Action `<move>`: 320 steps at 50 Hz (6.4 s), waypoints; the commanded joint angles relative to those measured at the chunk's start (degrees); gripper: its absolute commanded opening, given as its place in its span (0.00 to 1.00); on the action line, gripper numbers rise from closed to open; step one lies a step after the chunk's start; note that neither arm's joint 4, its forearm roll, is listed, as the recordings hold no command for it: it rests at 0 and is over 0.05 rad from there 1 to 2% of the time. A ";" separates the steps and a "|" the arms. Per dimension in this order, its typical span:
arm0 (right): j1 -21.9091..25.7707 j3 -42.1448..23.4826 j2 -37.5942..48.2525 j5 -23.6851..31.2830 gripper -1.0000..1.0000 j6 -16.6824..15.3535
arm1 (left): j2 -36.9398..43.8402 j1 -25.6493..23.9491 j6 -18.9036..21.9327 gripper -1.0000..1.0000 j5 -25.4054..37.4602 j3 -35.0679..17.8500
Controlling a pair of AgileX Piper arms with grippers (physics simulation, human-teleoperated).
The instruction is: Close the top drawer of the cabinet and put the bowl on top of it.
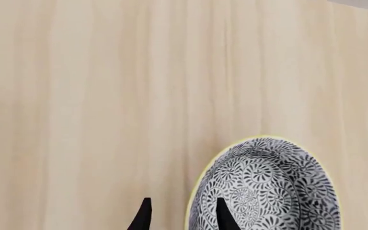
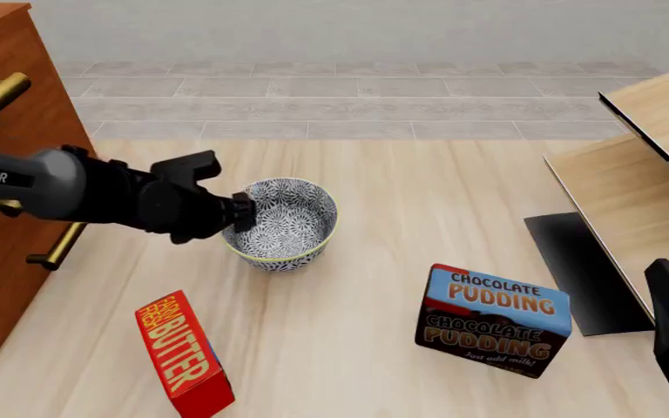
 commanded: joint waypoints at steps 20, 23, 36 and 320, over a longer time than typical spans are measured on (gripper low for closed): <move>0.01 0.20 -0.09 -0.12 1.00 0.01 | 0.45 0.41 0.89 0.00 1.25 -1.37; 0.00 0.20 -0.10 -0.12 1.00 0.00 | -0.54 0.41 0.70 0.00 1.86 -1.40; 0.01 0.20 -0.11 -0.13 1.00 0.01 | -8.46 -1.83 -3.70 0.00 4.36 -0.41; 0.00 0.20 -0.09 -0.12 1.00 0.01 | -34.52 54.98 -10.43 0.00 49.56 -35.22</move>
